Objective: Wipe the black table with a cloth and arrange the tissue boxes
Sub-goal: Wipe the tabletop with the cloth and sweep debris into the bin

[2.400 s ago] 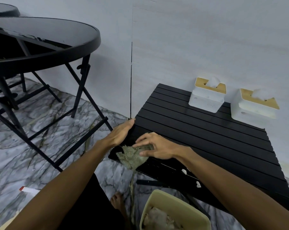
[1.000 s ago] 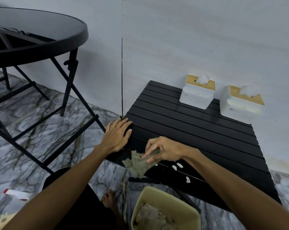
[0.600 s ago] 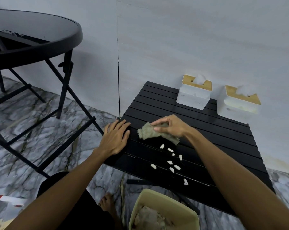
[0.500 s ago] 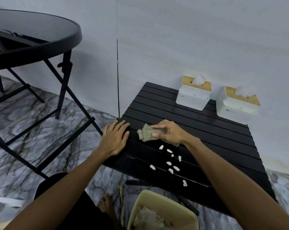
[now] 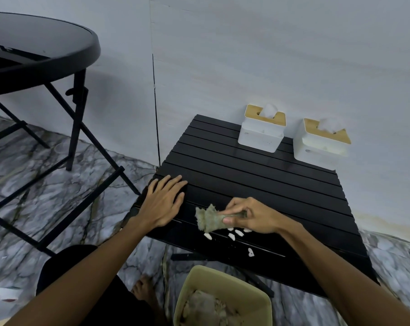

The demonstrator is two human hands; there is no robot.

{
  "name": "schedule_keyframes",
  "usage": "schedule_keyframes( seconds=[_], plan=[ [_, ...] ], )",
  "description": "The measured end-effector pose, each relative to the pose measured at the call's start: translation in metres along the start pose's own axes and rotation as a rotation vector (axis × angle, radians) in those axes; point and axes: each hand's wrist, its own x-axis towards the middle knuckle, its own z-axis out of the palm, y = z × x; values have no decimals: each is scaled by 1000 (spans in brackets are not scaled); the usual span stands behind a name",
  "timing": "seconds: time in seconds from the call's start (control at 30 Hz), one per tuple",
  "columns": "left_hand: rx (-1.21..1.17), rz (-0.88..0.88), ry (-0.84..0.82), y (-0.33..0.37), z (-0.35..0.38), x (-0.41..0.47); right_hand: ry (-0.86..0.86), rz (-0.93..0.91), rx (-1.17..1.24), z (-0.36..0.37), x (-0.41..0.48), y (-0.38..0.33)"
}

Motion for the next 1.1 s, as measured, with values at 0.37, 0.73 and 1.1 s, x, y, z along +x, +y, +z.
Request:
schedule_keyframes(
  seconds=[0.37, 0.73, 1.1],
  plan=[
    [-21, -2, 11, 6, -2, -25, 321, -10, -368, 30, 4, 17],
    [-31, -2, 8, 13, 0, -33, 502, 31, -59, 22, -21, 17],
    [-25, -3, -6, 15, -1, -35, 341, -85, -253, 56, -20, 2]
  ],
)
